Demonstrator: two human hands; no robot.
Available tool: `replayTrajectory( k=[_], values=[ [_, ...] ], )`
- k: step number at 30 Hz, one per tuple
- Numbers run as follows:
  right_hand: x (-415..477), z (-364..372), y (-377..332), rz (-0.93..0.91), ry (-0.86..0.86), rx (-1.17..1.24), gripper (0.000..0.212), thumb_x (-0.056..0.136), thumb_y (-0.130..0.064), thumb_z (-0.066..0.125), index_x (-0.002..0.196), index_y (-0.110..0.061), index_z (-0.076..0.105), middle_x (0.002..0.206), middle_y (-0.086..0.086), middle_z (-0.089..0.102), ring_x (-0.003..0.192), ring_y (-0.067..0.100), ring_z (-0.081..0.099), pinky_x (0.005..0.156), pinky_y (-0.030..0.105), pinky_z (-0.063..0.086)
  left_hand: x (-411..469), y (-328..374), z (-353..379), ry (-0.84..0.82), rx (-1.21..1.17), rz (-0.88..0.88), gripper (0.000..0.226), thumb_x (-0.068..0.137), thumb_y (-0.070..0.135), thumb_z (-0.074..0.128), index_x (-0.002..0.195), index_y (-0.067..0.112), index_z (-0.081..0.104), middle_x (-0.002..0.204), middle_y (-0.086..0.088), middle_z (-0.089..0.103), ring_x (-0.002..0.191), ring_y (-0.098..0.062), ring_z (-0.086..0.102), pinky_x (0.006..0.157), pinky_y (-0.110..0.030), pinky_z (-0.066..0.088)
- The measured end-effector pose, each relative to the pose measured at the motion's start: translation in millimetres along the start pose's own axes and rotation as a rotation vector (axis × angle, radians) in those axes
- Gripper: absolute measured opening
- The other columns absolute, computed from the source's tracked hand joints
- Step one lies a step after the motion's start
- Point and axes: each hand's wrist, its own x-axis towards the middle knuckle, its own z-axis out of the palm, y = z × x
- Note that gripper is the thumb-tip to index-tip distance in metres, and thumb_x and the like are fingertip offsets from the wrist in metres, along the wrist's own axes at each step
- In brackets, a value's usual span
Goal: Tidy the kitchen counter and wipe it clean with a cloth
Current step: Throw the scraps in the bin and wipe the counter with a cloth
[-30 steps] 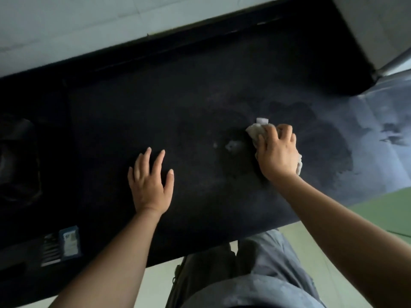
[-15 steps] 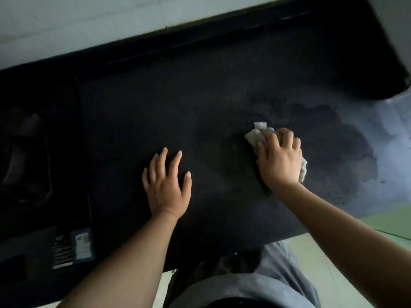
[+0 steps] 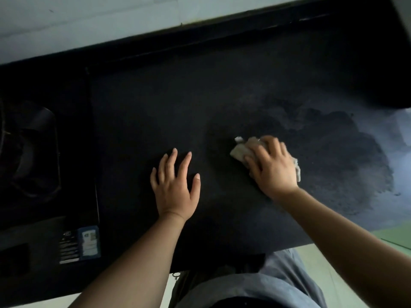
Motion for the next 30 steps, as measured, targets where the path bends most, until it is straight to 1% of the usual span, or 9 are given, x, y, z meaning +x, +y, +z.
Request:
replayTrajectory(
  k=[3, 5, 10, 15, 17, 20, 22, 26, 30],
  values=[
    [45, 5, -2, 0.245, 0.081, 0.001, 0.034, 0.091, -0.034, 0.047, 0.117, -0.015, 0.055, 0.119, 0.021, 0.050, 0.098, 0.041, 0.049, 0.075, 0.047, 0.046, 0, 1, -1, -0.014, 0.012, -0.006, 0.054, 0.088, 0.048, 0.038, 0.140, 0.032, 0.037, 0.152, -0.003, 0.031, 0.140, -0.025, 0.023, 0.111, -0.052, 0.016],
    [68, 11, -15, 0.283, 0.065, 0.012, 0.031, 0.092, -0.033, 0.047, 0.117, -0.015, 0.054, 0.122, 0.021, 0.049, 0.102, 0.041, 0.048, 0.076, 0.047, 0.045, 0, 2, -1, -0.019, 0.019, -0.007, 0.053, 0.089, 0.048, 0.036, 0.140, 0.033, 0.036, 0.152, -0.003, 0.030, 0.141, -0.024, 0.022, 0.111, -0.051, 0.014],
    [31, 17, -42, -0.040, -0.063, 0.030, 0.034, 0.090, -0.038, 0.046, 0.116, -0.019, 0.055, 0.120, 0.017, 0.052, 0.095, 0.036, 0.053, 0.070, 0.043, 0.048, 0, 1, 0, -0.026, 0.014, -0.013, 0.053, 0.088, 0.047, 0.038, 0.140, 0.033, 0.036, 0.153, -0.002, 0.029, 0.141, -0.024, 0.021, 0.112, -0.051, 0.014],
    [-9, 3, -11, -0.091, -0.041, 0.036, 0.035, 0.091, -0.039, 0.046, 0.117, -0.019, 0.057, 0.119, 0.015, 0.054, 0.093, 0.033, 0.052, 0.073, 0.041, 0.048, -1, 1, 1, -0.011, 0.009, -0.008, 0.054, 0.088, 0.047, 0.039, 0.140, 0.033, 0.036, 0.153, -0.003, 0.029, 0.141, -0.026, 0.023, 0.111, -0.054, 0.018],
    [19, 7, -2, 0.015, 0.022, -0.003, 0.035, 0.091, -0.037, 0.047, 0.118, -0.018, 0.056, 0.119, 0.018, 0.052, 0.094, 0.038, 0.050, 0.074, 0.043, 0.047, 0, 0, 1, -0.011, 0.007, -0.012, 0.054, 0.088, 0.047, 0.040, 0.140, 0.033, 0.036, 0.152, -0.003, 0.031, 0.140, -0.025, 0.024, 0.111, -0.054, 0.019],
    [74, 16, -15, 0.376, 0.136, 0.053, 0.036, 0.093, -0.036, 0.044, 0.122, -0.018, 0.053, 0.126, 0.017, 0.047, 0.104, 0.039, 0.046, 0.081, 0.045, 0.041, 0, 0, 0, -0.013, 0.026, -0.013, 0.053, 0.088, 0.048, 0.038, 0.139, 0.034, 0.036, 0.152, -0.002, 0.031, 0.140, -0.023, 0.022, 0.111, -0.053, 0.019],
    [96, 23, -30, 0.467, 0.152, 0.059, 0.037, 0.094, -0.039, 0.041, 0.125, -0.021, 0.050, 0.131, 0.013, 0.043, 0.109, 0.036, 0.043, 0.085, 0.044, 0.038, 1, 1, 0, -0.026, 0.037, -0.011, 0.053, 0.089, 0.050, 0.035, 0.140, 0.035, 0.034, 0.153, -0.002, 0.029, 0.141, -0.023, 0.020, 0.112, -0.052, 0.017],
    [81, 26, -45, 0.211, 0.057, 0.044, 0.036, 0.092, -0.038, 0.045, 0.125, -0.024, 0.051, 0.128, 0.014, 0.048, 0.104, 0.036, 0.048, 0.079, 0.043, 0.041, 0, 1, 1, -0.012, 0.037, -0.007, 0.053, 0.089, 0.049, 0.036, 0.139, 0.035, 0.035, 0.152, -0.002, 0.030, 0.141, -0.024, 0.023, 0.111, -0.052, 0.018],
    [2, 18, -51, -0.012, -0.043, 0.067, 0.035, 0.090, -0.039, 0.048, 0.121, -0.025, 0.054, 0.121, 0.011, 0.053, 0.093, 0.032, 0.053, 0.071, 0.040, 0.045, 0, 2, 1, 0.022, 0.014, 0.005, 0.053, 0.087, 0.047, 0.039, 0.138, 0.033, 0.038, 0.151, -0.003, 0.032, 0.140, -0.025, 0.025, 0.110, -0.053, 0.018]
  ],
)
